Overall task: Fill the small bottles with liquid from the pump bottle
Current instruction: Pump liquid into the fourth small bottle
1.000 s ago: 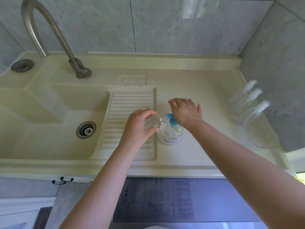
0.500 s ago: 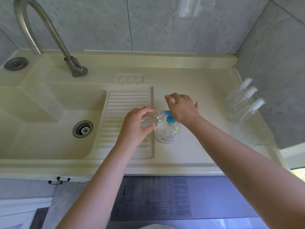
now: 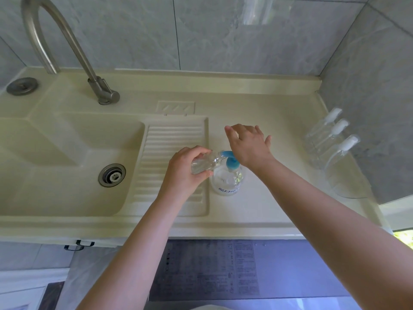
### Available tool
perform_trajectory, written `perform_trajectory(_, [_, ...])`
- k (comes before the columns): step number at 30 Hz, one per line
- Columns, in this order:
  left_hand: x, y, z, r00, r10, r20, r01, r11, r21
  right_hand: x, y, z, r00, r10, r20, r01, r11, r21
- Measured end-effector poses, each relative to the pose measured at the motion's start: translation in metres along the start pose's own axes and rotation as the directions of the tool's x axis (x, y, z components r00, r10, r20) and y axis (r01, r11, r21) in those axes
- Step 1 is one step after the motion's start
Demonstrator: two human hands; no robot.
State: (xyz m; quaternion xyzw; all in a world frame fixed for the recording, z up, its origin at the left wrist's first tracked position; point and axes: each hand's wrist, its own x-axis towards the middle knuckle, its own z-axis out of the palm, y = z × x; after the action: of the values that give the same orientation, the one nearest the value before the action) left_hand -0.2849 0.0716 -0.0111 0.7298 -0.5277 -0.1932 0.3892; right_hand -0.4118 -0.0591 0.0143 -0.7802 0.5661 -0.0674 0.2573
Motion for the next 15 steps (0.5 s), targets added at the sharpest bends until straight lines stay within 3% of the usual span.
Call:
perform_trajectory(9, [-0.001, 0.002, -0.002, 1.000, -0.005, 0.002, 0.005, 1.000, 0.002, 0.002, -0.006, -0.002, 0.998, 0.035, 0.060, -0.038, 0.998, 0.059])
perform_trajectory(15, [-0.002, 0.001, -0.001, 1.000, -0.010, 0.009, 0.010, 1.000, -0.003, 0.002, -0.004, 0.009, 0.998, 0.030, 0.056, -0.030, 1.000, 0.002])
